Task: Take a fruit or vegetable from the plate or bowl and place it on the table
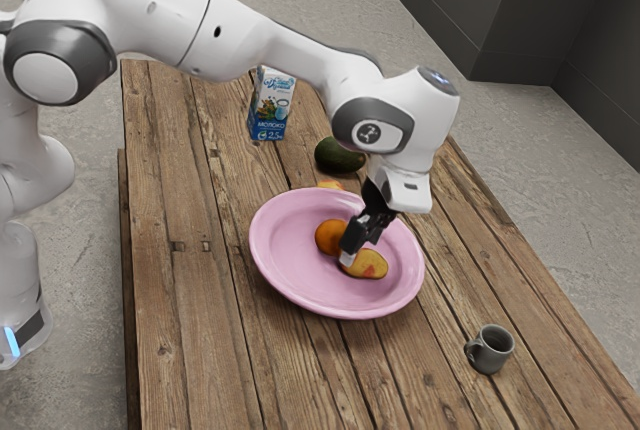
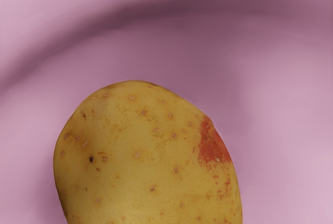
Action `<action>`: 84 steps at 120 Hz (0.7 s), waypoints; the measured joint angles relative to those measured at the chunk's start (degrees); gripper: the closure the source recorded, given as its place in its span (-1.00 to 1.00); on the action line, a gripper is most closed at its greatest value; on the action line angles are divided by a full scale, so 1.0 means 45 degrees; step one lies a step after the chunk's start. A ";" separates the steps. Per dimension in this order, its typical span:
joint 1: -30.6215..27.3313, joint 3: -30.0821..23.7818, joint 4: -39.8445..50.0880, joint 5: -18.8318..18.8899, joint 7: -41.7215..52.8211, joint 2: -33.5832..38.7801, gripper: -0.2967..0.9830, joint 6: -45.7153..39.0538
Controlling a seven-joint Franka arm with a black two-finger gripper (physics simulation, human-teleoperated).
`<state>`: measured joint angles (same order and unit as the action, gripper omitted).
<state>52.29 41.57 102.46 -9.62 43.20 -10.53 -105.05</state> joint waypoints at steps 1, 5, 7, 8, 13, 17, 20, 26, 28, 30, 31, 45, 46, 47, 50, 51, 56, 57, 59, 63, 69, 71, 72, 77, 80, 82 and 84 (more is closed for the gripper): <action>0.0001 0.0000 0.0001 -0.0010 0.0009 -0.0001 -0.54 -0.0004; 0.0004 -0.0008 0.0005 -0.0043 0.0046 -0.0013 -0.54 -0.0021; 0.0010 -0.0011 0.0003 -0.0059 0.0063 -0.0027 -0.54 -0.0030; 0.0014 -0.0012 0.0001 -0.0066 0.0071 -0.0039 -0.54 -0.0034; 0.0036 -0.0017 0.0000 -0.0095 0.0112 -0.0087 -0.54 -0.0052; 0.0045 -0.0019 -0.0002 -0.0123 0.0143 -0.0120 -0.54 -0.0063; 0.0048 -0.0020 -0.0005 -0.0142 0.0165 -0.0138 -0.54 -0.0071; 0.0050 -0.0020 -0.0003 -0.0176 0.0207 -0.0156 -0.54 -0.0084; 0.0050 -0.0020 0.0000 -0.0187 0.0221 -0.0164 -0.54 -0.0088; 0.0047 -0.0021 0.0003 -0.0205 0.0233 -0.0170 -0.54 -0.0091; 0.0044 -0.0021 0.0001 -0.0214 0.0240 -0.0173 -0.54 -0.0093; 0.0030 -0.0021 0.0004 -0.0292 0.0319 -0.0199 -0.54 -0.0110; 0.0028 -0.0021 0.0005 -0.0296 0.0325 -0.0200 -0.54 -0.0110; 0.0025 -0.0021 0.0005 -0.0300 0.0330 -0.0211 -0.54 -0.0111; 0.0021 -0.0021 0.0007 -0.0311 0.0345 -0.0243 -0.54 -0.0114; 0.0020 -0.0021 0.0007 -0.0316 0.0350 -0.0252 -0.54 -0.0114; 0.0016 -0.0021 0.0008 -0.0358 0.0376 -0.0303 -0.54 -0.0117; 0.0018 -0.0021 0.0008 -0.0370 0.0382 -0.0311 -0.54 -0.0118; 0.0022 -0.0021 0.0009 -0.0391 0.0393 -0.0325 -0.54 -0.0119; 0.0026 -0.0021 0.0009 -0.0425 0.0414 -0.0351 -0.54 -0.0121; 0.0029 -0.0021 0.0009 -0.0464 0.0444 -0.0373 -0.54 -0.0123; 0.0026 -0.0021 0.0009 -0.0479 0.0454 -0.0383 -0.54 -0.0124; 0.0026 -0.0021 0.0009 -0.0487 0.0458 -0.0388 -0.54 -0.0124; 0.0027 -0.0021 0.0005 -0.0524 0.0482 -0.0434 -0.54 -0.0126; 0.0024 -0.0021 0.0006 -0.0540 0.0495 -0.0468 -0.54 -0.0132; 0.0024 -0.0021 0.0007 -0.0550 0.0504 -0.0487 -0.54 -0.0138; 0.0025 -0.0021 0.0008 -0.0558 0.0512 -0.0501 -0.54 -0.0144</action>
<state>52.40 41.48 102.50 -12.13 45.51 -12.78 -105.70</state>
